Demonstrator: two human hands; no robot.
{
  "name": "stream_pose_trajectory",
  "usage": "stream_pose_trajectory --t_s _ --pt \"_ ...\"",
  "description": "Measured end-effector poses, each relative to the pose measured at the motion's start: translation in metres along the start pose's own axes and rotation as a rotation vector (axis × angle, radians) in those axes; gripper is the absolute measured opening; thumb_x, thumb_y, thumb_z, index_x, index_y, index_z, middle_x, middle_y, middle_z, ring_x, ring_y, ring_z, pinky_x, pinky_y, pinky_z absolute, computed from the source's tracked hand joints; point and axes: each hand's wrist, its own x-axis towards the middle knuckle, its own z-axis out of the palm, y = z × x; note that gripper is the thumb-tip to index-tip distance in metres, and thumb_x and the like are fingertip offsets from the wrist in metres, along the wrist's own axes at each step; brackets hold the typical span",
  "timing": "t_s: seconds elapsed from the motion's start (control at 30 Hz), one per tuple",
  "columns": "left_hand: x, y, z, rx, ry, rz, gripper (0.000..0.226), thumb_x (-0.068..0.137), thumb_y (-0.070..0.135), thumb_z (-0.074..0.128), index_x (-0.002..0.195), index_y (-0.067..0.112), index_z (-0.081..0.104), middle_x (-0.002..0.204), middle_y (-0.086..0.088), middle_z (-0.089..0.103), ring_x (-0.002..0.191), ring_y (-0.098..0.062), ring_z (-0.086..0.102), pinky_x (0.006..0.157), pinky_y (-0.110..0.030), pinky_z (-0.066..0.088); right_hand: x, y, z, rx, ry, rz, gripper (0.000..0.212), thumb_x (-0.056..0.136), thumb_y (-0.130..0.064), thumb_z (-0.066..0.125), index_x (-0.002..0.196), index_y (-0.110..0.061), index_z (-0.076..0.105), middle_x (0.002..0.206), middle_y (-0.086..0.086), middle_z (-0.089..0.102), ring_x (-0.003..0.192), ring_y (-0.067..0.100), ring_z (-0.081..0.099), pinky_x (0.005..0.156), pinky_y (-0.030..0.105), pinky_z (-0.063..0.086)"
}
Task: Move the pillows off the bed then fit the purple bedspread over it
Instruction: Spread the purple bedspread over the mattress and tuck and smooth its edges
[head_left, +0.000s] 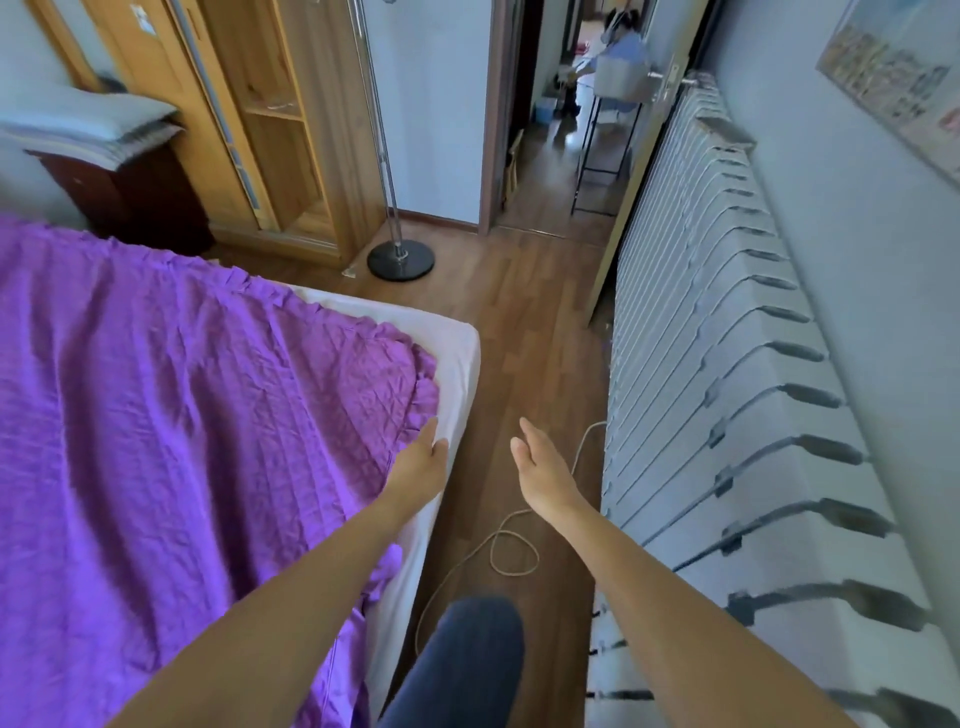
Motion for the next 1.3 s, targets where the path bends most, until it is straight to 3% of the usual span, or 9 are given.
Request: stream_pose_trajectory --t_s 0.27,0.5,0.57,0.63,0.77,0.9,1.0,1.17,1.3 --pt "0.077 -0.008 -0.025 0.005 0.033 -0.030 0.045 0.101 0.022 0.033 0.145 0.013 0.032 0.142 -0.014 0.045 0.126 -0.031 0.045 0.101 -0.029 0.032 0.071 -0.014 -0.011 -0.071 -0.032 -0.056 0.049 0.101 -0.037 0.026 0.147 -0.020 0.024 0.154 0.000 0.026 0.141 0.017 0.025 0.114 0.033 0.023" --pt "0.207 -0.011 -0.044 -0.127 0.079 -0.154 0.046 0.101 0.027 0.032 0.145 0.018 0.030 0.135 -0.016 0.050 0.118 -0.036 0.052 0.099 -0.037 0.040 0.228 -0.055 -0.003 -0.141 -0.143 -0.106 0.046 0.103 -0.031 0.026 0.145 -0.014 0.029 0.149 0.006 0.034 0.136 0.022 0.034 0.110 0.032 0.026" --pt "0.241 -0.009 -0.053 -0.132 0.071 -0.196 0.044 0.101 0.025 0.033 0.143 0.015 0.034 0.130 -0.019 0.054 0.114 -0.036 0.055 0.094 -0.035 0.041 0.268 -0.074 0.004 -0.117 -0.195 -0.128 0.047 0.103 -0.029 0.027 0.146 -0.010 0.028 0.150 0.008 0.033 0.137 0.021 0.032 0.111 0.030 0.024" --pt "0.270 -0.005 -0.064 -0.136 0.049 -0.228 0.041 0.101 0.023 0.034 0.140 0.010 0.038 0.134 -0.016 0.051 0.121 -0.031 0.051 0.099 -0.030 0.037 0.295 -0.087 0.005 -0.105 -0.235 -0.155 0.047 0.103 -0.025 0.029 0.146 -0.007 0.027 0.152 0.008 0.029 0.140 0.019 0.027 0.112 0.026 0.019" --pt "0.323 0.028 -0.078 -0.184 0.094 -0.191 0.045 0.101 0.024 0.032 0.145 0.014 0.029 0.146 -0.008 0.038 0.134 -0.024 0.038 0.104 -0.027 0.032 0.342 -0.090 -0.007 -0.068 -0.226 -0.162 0.047 0.102 -0.027 0.029 0.146 -0.009 0.028 0.153 0.004 0.028 0.141 0.017 0.025 0.113 0.025 0.018" --pt "0.372 0.065 -0.068 -0.208 0.073 -0.133 0.046 0.101 0.026 0.033 0.146 0.018 0.030 0.146 -0.006 0.040 0.132 -0.022 0.041 0.098 -0.025 0.036 0.388 -0.080 -0.038 -0.070 -0.173 -0.097 0.045 0.102 -0.028 0.030 0.144 -0.012 0.031 0.148 0.005 0.035 0.136 0.017 0.033 0.107 0.022 0.022" --pt "0.409 0.087 -0.057 -0.212 0.061 -0.127 0.046 0.101 0.027 0.034 0.146 0.019 0.029 0.147 -0.005 0.038 0.133 -0.023 0.039 0.106 -0.031 0.034 0.430 -0.072 -0.057 -0.055 -0.170 -0.084 0.046 0.103 -0.027 0.028 0.146 -0.010 0.029 0.152 0.006 0.029 0.141 0.016 0.024 0.110 0.022 0.016" --pt "0.486 0.116 -0.040 -0.115 0.085 -0.116 0.045 0.101 0.025 0.031 0.145 0.016 0.030 0.138 -0.012 0.048 0.128 -0.030 0.044 0.106 -0.036 0.035 0.515 -0.061 -0.072 -0.027 -0.233 -0.114 0.049 0.103 -0.030 0.026 0.148 -0.012 0.024 0.155 0.003 0.022 0.144 0.014 0.015 0.115 0.027 0.013" --pt "0.560 0.147 -0.024 -0.057 0.137 -0.131 0.045 0.102 0.024 0.030 0.146 0.010 0.028 0.148 -0.010 0.038 0.135 -0.025 0.037 0.108 -0.026 0.024 0.599 -0.051 -0.102 -0.012 -0.265 -0.154 0.050 0.103 -0.034 0.023 0.149 -0.016 0.022 0.156 0.000 0.021 0.144 0.013 0.014 0.114 0.028 0.014"
